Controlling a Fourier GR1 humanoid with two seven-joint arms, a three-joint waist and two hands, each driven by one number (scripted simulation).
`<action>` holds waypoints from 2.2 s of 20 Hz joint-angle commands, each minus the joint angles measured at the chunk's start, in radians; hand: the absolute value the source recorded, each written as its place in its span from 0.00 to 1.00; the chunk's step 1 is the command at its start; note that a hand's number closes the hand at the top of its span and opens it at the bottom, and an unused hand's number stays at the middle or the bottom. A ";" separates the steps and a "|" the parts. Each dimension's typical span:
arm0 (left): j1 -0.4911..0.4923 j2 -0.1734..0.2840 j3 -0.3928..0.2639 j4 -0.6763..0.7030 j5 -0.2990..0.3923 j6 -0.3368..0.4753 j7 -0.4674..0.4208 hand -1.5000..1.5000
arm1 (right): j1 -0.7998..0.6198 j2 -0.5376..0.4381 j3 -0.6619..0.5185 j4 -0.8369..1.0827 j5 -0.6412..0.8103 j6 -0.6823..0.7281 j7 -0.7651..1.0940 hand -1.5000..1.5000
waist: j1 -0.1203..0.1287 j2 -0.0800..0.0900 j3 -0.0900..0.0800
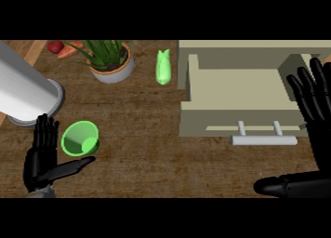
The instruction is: Pick up the cup, place it into the drawer and close the drawer
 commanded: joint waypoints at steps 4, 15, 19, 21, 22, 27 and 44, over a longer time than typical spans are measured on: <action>-0.004 -0.001 0.021 0.182 0.010 -0.024 -0.155 0.00 | 0.012 0.011 0.012 0.025 0.030 0.004 -0.041 0.00 | 0.000 0.001 -0.002; -0.149 0.051 0.036 0.426 0.031 -0.034 -0.244 0.00 | -0.047 0.010 -0.007 0.020 -0.002 -0.014 0.030 0.00 | -0.001 0.001 -0.002; -0.110 0.074 0.016 0.322 0.051 -0.064 -0.173 0.00 | 0.043 0.000 -0.012 -0.039 -0.026 0.029 0.010 0.00 | 0.002 0.000 -0.002; -0.200 0.098 0.055 0.587 0.038 -0.102 -0.359 0.00 | 0.035 0.023 0.009 -0.012 0.003 0.010 -0.016 0.00 | -0.003 0.002 -0.002; -0.268 0.121 0.064 0.659 0.038 -0.110 -0.346 0.00 | 0.011 0.031 0.018 0.041 0.026 0.008 -0.058 0.00 | -0.004 0.003 -0.003; -0.272 0.069 0.048 0.604 0.068 -0.098 -0.314 0.00 | 0.045 -0.012 -0.020 -0.066 -0.038 0.036 0.035 0.00 | -0.004 0.001 -0.002; -0.354 0.101 0.053 0.803 0.112 -0.382 -0.443 1.00 | 0.011 0.031 0.020 -0.018 0.012 -0.005 0.014 0.00 | -0.006 0.002 -0.003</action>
